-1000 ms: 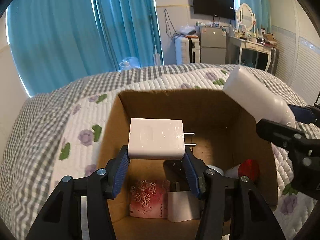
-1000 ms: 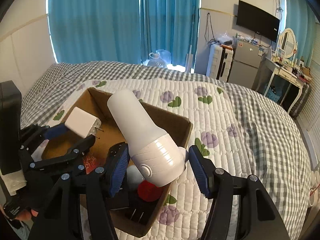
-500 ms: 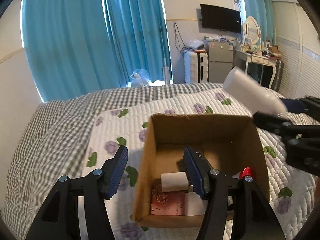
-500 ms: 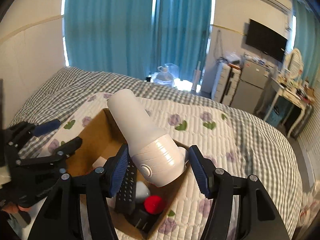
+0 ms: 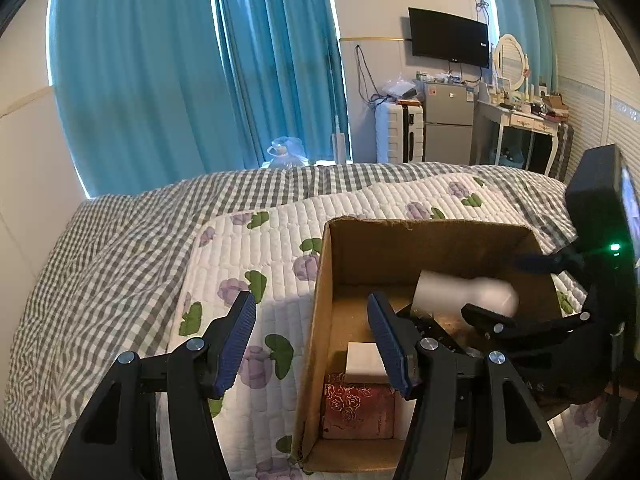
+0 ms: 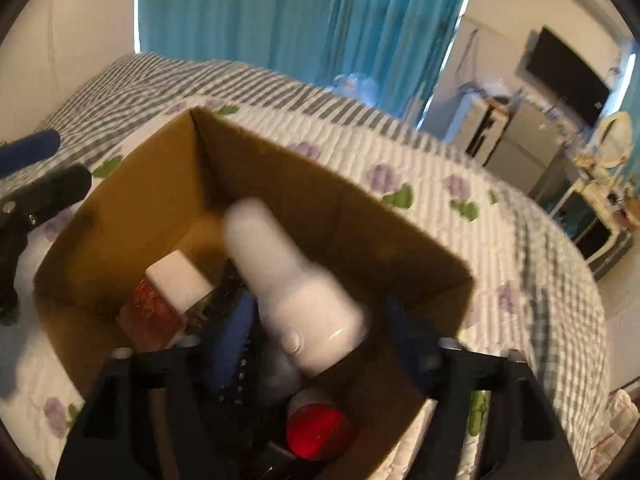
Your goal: Organize rigid objects
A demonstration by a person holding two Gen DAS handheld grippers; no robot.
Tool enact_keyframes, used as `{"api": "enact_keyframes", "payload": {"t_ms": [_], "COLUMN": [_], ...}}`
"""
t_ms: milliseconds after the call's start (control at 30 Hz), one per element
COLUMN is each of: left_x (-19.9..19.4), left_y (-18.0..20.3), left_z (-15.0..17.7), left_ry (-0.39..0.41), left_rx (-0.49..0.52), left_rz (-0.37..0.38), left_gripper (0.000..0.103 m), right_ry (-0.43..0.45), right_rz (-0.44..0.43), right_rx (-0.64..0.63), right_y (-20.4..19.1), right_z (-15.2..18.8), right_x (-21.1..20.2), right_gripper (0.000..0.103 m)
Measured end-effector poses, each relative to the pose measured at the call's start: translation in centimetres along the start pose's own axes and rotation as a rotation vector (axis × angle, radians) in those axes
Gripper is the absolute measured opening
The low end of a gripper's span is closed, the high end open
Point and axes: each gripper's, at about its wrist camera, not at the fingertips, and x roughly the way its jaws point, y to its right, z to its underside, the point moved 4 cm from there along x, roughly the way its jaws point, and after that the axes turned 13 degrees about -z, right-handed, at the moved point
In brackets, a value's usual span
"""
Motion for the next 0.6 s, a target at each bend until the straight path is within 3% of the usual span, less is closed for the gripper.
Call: {"api": "enact_keyframes", "payload": {"t_ms": [100, 233, 433, 600], "left_x": [-0.6, -3.8, -11.5, -18.2], "left_y": [-0.1, -0.9, -2.9, -5.4], "left_z": [-0.3, -1.5, -4.2, -5.4], "left_ry": [0.003, 0.043, 0.176, 0.279], "left_rx": [0.000, -0.021, -0.036, -0.078], "left_rz": [-0.007, 0.002, 0.006, 0.022], "left_gripper": [0.061, 0.061, 0.061, 0.061], "right_ry": [0.048, 0.111, 0.207, 0.349], "right_rz": [-0.012, 0.035, 0.085, 0.108], "right_rx": [0.014, 0.028, 0.064, 0.082], "right_y": [-0.1, -0.3, -1.9, -4.4], "right_z": [-0.2, -0.8, -1.6, -1.4], "right_x": [-1.8, -5.7, -15.3, -25.1], "right_gripper": [0.081, 0.081, 0.081, 0.081]}}
